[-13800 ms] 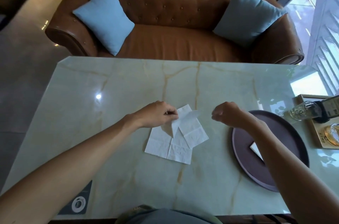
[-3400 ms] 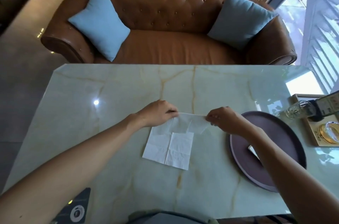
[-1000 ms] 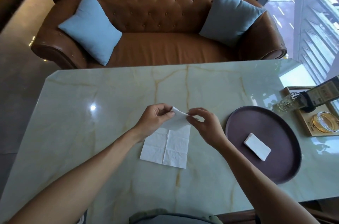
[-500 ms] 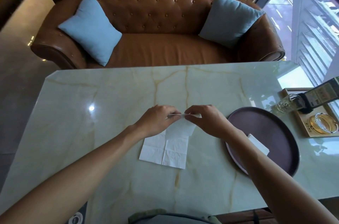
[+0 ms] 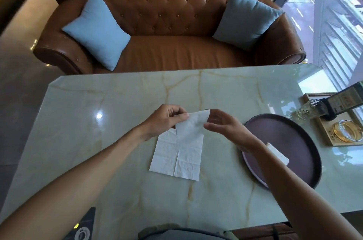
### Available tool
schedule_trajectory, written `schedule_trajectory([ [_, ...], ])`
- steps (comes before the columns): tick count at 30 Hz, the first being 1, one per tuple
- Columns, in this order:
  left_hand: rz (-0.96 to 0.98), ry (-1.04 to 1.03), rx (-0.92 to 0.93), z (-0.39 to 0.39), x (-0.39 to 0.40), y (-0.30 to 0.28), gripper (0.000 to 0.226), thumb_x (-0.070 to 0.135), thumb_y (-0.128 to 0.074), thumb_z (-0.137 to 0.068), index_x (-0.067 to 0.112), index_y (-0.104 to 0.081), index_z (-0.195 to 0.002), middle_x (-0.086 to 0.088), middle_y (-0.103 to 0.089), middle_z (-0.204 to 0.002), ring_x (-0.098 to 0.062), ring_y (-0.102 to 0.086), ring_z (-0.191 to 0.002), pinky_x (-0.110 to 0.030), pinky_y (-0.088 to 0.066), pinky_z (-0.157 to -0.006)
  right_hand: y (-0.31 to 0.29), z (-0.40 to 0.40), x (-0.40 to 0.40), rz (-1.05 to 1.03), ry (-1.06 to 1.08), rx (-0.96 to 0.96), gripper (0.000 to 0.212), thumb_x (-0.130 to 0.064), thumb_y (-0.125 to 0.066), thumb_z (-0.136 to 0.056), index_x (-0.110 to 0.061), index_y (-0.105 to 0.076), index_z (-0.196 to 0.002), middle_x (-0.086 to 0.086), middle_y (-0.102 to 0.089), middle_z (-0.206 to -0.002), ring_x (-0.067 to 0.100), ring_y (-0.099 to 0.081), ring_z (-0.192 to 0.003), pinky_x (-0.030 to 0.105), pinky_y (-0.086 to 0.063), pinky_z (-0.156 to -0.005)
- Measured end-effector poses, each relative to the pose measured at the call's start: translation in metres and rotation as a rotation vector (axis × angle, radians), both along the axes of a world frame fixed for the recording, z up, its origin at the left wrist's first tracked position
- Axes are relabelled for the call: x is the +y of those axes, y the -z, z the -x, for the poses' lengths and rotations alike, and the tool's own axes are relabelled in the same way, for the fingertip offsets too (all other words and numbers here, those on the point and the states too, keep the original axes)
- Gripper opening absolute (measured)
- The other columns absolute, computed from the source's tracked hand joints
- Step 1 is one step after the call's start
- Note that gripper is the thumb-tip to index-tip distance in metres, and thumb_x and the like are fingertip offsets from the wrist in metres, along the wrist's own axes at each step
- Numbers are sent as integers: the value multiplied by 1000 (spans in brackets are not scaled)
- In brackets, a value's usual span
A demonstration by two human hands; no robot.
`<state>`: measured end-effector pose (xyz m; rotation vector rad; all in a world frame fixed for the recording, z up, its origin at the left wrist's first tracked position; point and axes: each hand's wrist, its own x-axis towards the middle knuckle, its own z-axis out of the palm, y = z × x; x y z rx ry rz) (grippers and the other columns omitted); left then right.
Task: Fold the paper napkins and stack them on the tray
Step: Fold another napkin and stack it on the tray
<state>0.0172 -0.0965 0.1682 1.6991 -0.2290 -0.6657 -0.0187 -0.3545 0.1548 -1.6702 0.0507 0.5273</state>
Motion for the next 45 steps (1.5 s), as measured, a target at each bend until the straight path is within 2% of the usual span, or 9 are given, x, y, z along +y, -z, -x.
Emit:
schedule_trajectory([
  [3,67,-41,73,1,-3,-3,23,22,-63,-100,0,-71,-101,-6,-71,-89,-16,-67,-82,-30,-56,-77,0,1,13,-93,-16,24,29,-10,-70,-94,-9,-71,-123,8,-75,-121,19,-71,-112,32,-55,-96],
  [7,216,-122,236,6,-1,3,31,30,-71,-92,12,-70,-118,-11,-76,-107,-27,-73,-95,-38,-59,-80,3,-1,22,-147,109,80,21,-10,-67,-95,-4,-76,-113,19,-76,-116,26,-71,-101,45,-53,-94],
  [11,208,-158,307,18,0,14,43,15,-73,-91,15,-60,-132,-19,-76,-111,-34,-75,-96,-41,-61,-80,2,-3,25,-201,172,110,23,-10,-66,-95,-2,-75,-114,19,-76,-114,28,-71,-99,47,-54,-94],
  [17,208,-192,290,23,-4,22,30,9,-63,-98,16,-66,-127,-11,-77,-107,-26,-76,-82,-32,-58,-68,9,0,22,-183,186,75,24,-6,-56,-101,-9,-76,-115,12,-77,-114,25,-71,-101,42,-56,-92],
  [22,254,-217,310,21,-5,25,29,2,-53,-100,20,-76,-101,-11,-71,-101,-32,-63,-87,-37,-59,-72,7,5,16,-210,192,103,41,3,-43,-99,-16,-79,-97,4,-75,-103,19,-66,-94,29,-51,-82],
  [28,299,-161,378,18,-5,22,42,1,-35,-94,8,-74,-106,-11,-70,-98,-25,-62,-79,-34,-56,-72,7,5,12,-393,263,262,40,-22,-37,-99,-8,-71,-114,17,-70,-112,27,-66,-95,38,-51,-82],
  [33,153,-126,206,17,-13,24,20,13,-60,-99,19,-71,-114,-14,-74,-104,-24,-69,-84,-31,-58,-74,14,8,10,-140,230,134,24,-12,-67,-96,-14,-68,-120,7,-67,-96,17,-64,-87,32,-51,-81],
  [38,-33,-11,43,13,-28,32,34,20,-72,-89,32,-67,-121,-16,-68,-120,-26,-71,-99,-35,-61,-82,10,7,1,95,116,29,19,-12,-71,-93,-17,-72,-111,-1,-70,-92,8,-64,-80,21,-50,-73],
  [45,-167,87,5,9,-71,26,24,23,-73,-93,10,-76,-113,-10,-79,-100,-14,-72,-86,-26,-59,-75,4,9,-25,394,-27,-88,8,-18,-71,-92,-14,-78,-93,2,-77,-90,8,-65,-77,28,-52,-71],
])
